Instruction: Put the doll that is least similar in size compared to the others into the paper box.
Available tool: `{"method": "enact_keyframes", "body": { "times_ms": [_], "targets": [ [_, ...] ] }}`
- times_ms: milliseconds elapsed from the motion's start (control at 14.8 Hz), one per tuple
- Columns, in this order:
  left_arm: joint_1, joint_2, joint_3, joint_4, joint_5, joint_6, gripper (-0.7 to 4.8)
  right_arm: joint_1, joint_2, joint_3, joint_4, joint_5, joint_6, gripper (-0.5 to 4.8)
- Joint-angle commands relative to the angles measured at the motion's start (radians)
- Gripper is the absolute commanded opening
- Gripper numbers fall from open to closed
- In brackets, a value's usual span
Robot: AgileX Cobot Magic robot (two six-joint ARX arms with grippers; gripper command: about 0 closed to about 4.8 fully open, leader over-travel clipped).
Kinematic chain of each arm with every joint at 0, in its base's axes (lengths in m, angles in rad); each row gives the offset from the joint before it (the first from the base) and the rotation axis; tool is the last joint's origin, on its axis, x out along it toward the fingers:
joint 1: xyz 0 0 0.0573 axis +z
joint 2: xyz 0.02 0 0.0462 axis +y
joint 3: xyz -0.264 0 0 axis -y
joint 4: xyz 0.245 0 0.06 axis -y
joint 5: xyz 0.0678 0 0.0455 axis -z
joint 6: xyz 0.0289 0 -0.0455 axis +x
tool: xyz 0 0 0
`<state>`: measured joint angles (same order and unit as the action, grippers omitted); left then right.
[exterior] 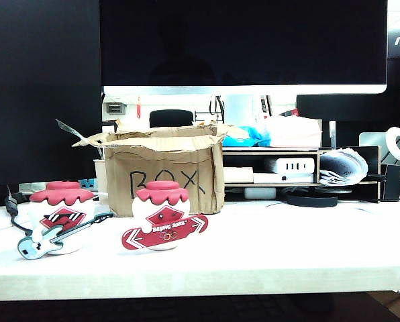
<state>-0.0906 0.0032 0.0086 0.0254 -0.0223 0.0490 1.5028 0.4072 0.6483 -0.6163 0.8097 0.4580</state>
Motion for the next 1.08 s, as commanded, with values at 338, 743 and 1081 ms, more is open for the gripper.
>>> {"method": "enact_keyframes", "body": {
  "times_ms": [338,743,1081],
  "targets": [
    [0.063,0.0,0.001,0.009,0.0,0.0,-0.05,-0.003,-0.001,-0.035,0.014,0.063,0.006,-0.06],
    [0.063,0.0,0.001,0.009,0.0,0.0,-0.05,-0.003,-0.001,-0.035,0.014,0.063,0.006,-0.06],
    [0.063,0.0,0.001,0.009,0.0,0.0,-0.05,-0.046,-0.015,-0.035,0.012,0.041,0.005,-0.05]
  ]
}}
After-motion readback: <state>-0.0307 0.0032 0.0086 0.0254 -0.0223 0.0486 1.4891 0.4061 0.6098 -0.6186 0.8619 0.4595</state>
